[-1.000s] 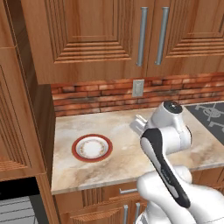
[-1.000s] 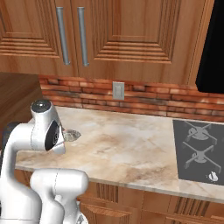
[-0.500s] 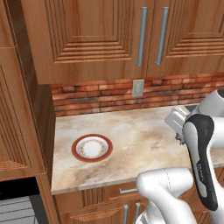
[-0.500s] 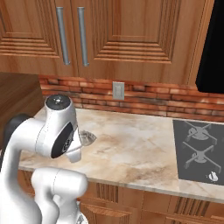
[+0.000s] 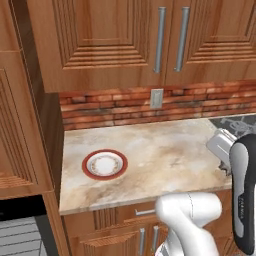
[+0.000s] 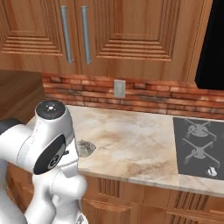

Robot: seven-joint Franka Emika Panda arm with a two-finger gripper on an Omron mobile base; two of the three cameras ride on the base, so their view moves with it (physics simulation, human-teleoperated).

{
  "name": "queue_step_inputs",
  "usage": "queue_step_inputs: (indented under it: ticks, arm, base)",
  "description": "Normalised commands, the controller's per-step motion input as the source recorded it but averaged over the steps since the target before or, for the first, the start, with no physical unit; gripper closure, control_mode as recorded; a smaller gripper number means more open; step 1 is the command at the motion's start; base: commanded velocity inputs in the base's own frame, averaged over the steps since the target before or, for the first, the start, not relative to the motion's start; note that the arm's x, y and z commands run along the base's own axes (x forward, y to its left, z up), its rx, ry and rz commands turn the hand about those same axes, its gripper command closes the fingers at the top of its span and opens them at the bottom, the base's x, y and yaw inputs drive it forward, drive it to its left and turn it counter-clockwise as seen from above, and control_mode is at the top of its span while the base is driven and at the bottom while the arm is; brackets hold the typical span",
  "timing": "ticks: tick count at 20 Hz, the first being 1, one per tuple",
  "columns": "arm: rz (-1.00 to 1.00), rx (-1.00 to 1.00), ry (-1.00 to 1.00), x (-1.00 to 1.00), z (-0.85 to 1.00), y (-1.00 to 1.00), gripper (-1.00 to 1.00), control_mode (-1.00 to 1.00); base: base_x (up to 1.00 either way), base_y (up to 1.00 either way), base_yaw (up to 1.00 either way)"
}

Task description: Place the fish on the rack of the oven, and slide the rack back inside. Close the oven door.

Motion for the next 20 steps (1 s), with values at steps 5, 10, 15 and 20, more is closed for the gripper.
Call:
queue_step_inputs:
  ticks: [5,10,15,20]
  arm:
    - [0.00,0.00,0.00,0.00,0.00,0.00,1.00,1.00]
    - [0.00,0.00,0.00,0.00,0.00,0.00,1.00,1.00]
    - [0.00,0.00,0.00,0.00,0.00,0.00,1.00,1.00]
    - [0.00,0.00,0.00,0.00,0.00,0.00,1.00,1.00]
  base:
    - [-0.29,0.18,0.35]
    - [-0.05,0.12,0.58]
    - [0.01,0.22,0.69]
    - [0.01,0.32,0.70]
